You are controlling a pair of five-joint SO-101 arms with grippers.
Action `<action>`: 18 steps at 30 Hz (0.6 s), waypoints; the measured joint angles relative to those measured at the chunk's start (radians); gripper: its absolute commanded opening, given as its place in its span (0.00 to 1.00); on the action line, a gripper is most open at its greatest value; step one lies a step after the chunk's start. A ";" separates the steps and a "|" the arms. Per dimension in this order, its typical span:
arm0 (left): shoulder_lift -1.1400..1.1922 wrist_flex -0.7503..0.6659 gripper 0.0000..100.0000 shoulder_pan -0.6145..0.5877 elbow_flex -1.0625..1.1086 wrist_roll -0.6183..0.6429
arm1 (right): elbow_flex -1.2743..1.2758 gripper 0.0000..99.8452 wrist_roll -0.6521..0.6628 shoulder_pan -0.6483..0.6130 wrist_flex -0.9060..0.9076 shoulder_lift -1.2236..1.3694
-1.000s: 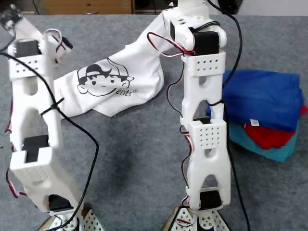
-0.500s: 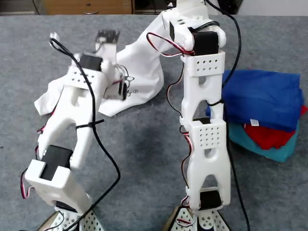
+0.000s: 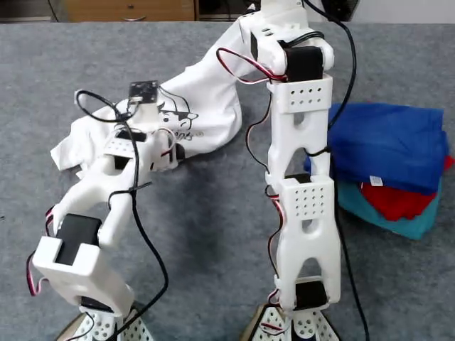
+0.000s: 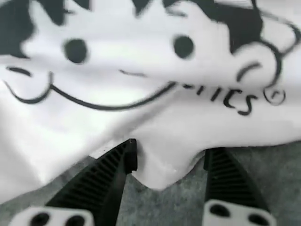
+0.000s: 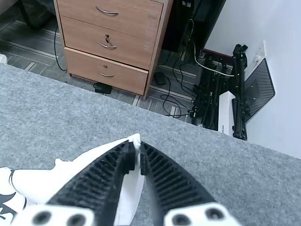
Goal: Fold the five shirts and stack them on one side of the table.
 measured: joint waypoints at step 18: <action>-0.068 0.043 0.02 -0.035 -0.026 -0.052 | 0.000 0.00 0.000 0.000 0.005 0.000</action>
